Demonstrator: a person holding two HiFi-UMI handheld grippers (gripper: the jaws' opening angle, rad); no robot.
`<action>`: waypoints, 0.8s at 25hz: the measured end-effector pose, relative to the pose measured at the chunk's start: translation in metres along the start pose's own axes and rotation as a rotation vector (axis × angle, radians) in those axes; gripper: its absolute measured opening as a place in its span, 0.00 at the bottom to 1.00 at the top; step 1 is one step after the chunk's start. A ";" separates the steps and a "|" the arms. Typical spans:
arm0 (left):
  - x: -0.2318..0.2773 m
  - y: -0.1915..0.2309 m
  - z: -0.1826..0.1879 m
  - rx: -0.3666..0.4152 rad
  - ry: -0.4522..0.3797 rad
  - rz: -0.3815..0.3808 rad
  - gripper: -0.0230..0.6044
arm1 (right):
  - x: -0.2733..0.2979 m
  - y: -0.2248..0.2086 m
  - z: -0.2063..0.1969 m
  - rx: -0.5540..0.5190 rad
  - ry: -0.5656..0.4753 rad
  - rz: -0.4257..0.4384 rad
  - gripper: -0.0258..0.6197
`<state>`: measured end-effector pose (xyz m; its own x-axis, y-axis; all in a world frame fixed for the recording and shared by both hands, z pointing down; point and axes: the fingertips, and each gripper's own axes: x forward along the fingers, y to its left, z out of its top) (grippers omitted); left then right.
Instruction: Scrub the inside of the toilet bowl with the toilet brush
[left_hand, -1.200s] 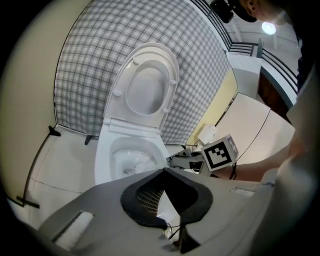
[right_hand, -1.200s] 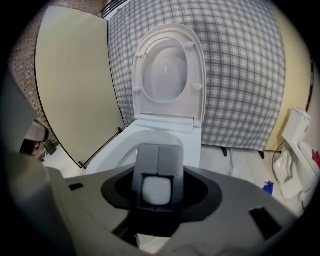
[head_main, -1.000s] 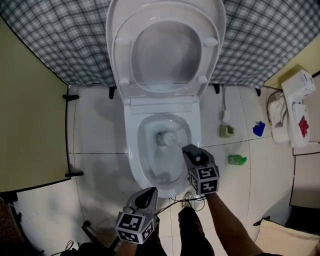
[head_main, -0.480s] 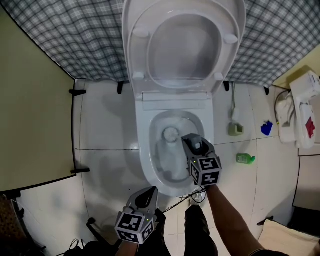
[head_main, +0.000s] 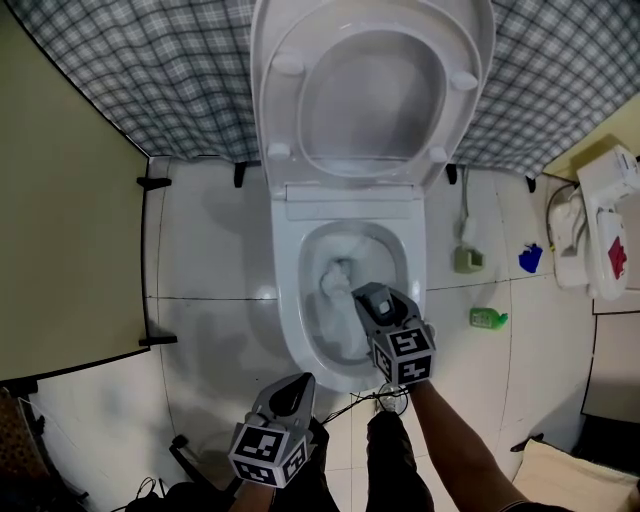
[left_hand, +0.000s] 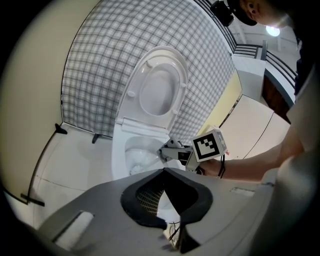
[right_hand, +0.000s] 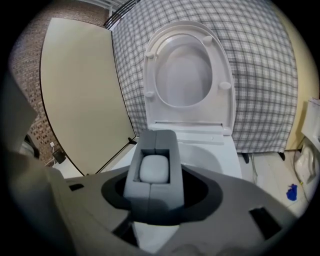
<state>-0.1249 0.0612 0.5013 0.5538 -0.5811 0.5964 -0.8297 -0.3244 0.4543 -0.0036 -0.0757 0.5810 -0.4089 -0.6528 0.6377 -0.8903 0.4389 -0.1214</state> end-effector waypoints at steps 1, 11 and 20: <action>0.000 -0.002 -0.001 0.000 0.001 -0.003 0.02 | -0.002 0.002 -0.002 -0.004 0.006 0.007 0.39; 0.006 -0.013 -0.009 0.011 0.023 -0.011 0.02 | -0.010 -0.006 -0.043 -0.080 0.114 0.017 0.39; 0.014 -0.016 -0.021 -0.001 0.033 0.003 0.02 | 0.017 -0.023 -0.054 -0.092 0.142 -0.008 0.39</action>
<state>-0.1028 0.0741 0.5167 0.5535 -0.5572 0.6190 -0.8311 -0.3218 0.4535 0.0212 -0.0636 0.6360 -0.3639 -0.5652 0.7403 -0.8684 0.4933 -0.0502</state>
